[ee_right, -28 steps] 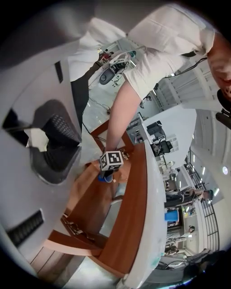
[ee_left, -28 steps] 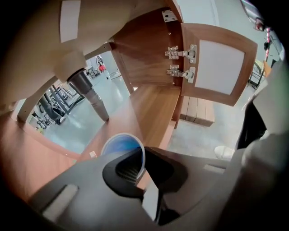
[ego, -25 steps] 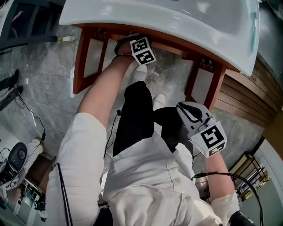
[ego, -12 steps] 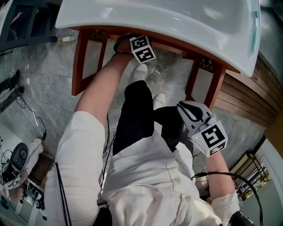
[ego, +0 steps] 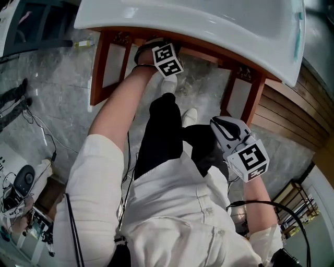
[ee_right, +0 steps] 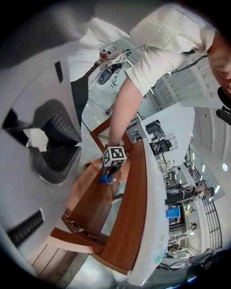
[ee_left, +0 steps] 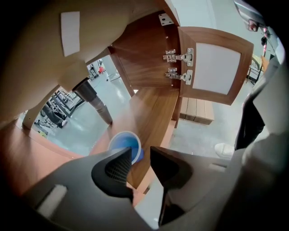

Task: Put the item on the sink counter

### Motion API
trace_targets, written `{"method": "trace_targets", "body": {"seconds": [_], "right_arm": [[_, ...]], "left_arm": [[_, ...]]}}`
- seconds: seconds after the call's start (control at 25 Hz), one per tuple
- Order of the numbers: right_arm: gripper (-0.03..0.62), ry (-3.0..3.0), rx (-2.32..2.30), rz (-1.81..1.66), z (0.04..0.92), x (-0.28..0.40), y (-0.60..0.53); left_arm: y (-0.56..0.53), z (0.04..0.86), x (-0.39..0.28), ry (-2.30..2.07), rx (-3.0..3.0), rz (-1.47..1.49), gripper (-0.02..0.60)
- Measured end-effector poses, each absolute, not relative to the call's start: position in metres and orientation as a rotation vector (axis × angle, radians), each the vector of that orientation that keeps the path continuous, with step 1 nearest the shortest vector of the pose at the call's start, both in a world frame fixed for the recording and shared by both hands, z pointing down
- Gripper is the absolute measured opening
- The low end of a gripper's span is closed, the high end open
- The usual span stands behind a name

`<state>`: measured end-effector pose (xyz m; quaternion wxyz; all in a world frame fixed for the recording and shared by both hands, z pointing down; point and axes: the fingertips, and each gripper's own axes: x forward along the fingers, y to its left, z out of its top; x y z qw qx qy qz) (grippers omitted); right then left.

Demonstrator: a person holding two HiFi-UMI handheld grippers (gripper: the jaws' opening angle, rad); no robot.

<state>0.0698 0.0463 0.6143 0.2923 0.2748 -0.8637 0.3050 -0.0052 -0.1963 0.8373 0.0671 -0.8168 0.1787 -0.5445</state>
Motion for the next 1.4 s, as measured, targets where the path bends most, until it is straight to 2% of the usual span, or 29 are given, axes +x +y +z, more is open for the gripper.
{"method": "trace_targets", "body": {"seconds": [0.36,0.6,0.76,0.92,1.12,1.4], "right_arm": [[0.025,-2.348,0.734,0.790,0.556,0.063,0.061],[0.025,-2.419,0.756,0.746,0.500,0.061,0.074],[0.025,-2.475,0.787,0.714,0.461,0.060,0.082],[0.025,-2.495,0.789,0.633,0.429,0.051,0.093],[0.025,-2.496,0.879,0.550,0.393,0.034,0.096],[0.020,-2.453,1.058,0.523,0.367,-0.005,0.116]], "left_arm": [[-0.158,0.748,-0.043,0.716,-2.583,-1.612,0.120],[-0.094,0.649,-0.063,0.910,-2.864,-1.492,0.113],[-0.042,0.560,-0.069,0.990,-3.064,-1.278,0.006],[0.007,0.481,-0.070,1.031,-3.316,-1.024,0.006],[0.049,0.398,-0.073,0.906,-3.468,-0.772,0.005],[0.106,0.340,-0.105,0.607,-3.356,-0.782,0.005]]}}
